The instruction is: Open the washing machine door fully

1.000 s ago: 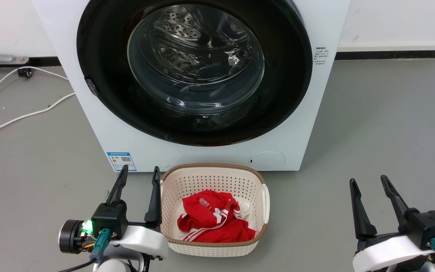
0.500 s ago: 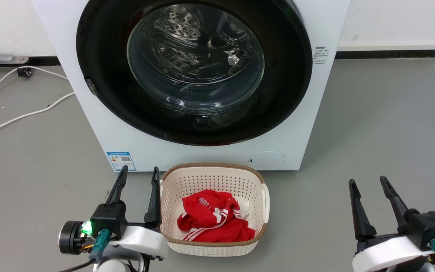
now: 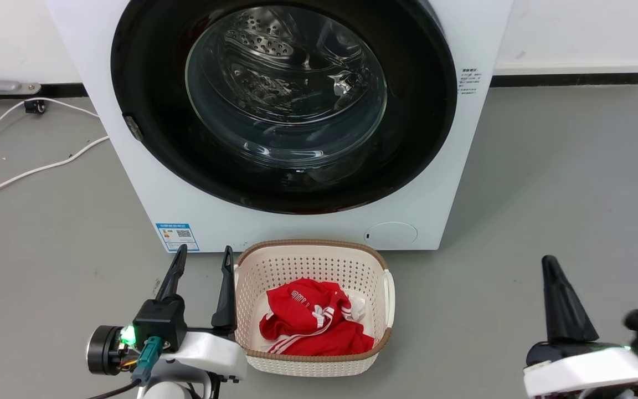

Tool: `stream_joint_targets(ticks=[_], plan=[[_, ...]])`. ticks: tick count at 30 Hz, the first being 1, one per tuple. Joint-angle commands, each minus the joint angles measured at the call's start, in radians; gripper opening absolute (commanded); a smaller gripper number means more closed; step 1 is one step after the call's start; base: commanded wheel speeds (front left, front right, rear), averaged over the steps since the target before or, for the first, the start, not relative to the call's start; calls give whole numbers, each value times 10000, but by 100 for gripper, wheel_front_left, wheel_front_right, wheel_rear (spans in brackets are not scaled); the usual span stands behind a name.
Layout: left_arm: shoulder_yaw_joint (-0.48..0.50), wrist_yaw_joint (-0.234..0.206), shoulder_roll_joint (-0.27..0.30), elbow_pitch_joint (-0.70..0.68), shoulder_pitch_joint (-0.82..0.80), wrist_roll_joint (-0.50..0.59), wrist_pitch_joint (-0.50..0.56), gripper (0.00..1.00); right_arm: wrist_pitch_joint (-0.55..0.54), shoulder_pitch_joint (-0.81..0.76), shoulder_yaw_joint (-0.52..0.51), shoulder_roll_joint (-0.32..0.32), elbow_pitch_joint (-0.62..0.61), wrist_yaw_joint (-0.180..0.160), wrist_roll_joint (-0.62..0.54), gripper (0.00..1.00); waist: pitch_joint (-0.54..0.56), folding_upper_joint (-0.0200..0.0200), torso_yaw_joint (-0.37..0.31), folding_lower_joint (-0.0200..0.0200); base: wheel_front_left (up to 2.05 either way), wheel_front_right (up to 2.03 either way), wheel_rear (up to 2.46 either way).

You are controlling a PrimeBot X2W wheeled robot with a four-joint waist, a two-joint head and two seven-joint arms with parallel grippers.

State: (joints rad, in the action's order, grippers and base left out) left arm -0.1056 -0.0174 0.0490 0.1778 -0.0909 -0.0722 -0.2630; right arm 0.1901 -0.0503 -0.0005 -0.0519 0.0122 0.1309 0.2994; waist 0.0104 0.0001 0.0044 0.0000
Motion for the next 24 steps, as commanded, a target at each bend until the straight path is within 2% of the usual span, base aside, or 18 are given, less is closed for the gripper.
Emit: stream_joint_targets(ticks=[1,6,9,12,15,18,24], plan=[[6,4,22,6,-83,-36,-27,100,160,57,16,29,7,-3,1052,0,-3,-1,3,0,0,0,0],[36,-29,23,-1,-110,-91,-27,100,506,284,193,26,-67,-3,6107,0,-47,-1,-14,0,0,0,0],[58,-60,23,-33,-127,-119,-27,100,598,452,188,23,-159,-3,9666,0,-90,-1,-32,0,0,0,0],[103,-93,20,-85,-147,-148,-27,100,517,727,-77,17,-272,-2,12081,0,-170,-1,-87,0,0,0,0],[156,-157,19,-177,-194,-165,-27,100,190,1202,-592,-35,-168,-2,13362,0,-338,-1,-178,0,0,0,0],[186,-201,19,-265,-261,-190,-27,100,-237,1971,-923,-443,357,-2,14175,0,-553,-1,-255,0,0,0,0],[71,-308,19,-415,-584,-117,-27,100,-1126,4183,-837,-1908,2340,-2,15031,0,-1055,-1,-224,0,0,0,0]])
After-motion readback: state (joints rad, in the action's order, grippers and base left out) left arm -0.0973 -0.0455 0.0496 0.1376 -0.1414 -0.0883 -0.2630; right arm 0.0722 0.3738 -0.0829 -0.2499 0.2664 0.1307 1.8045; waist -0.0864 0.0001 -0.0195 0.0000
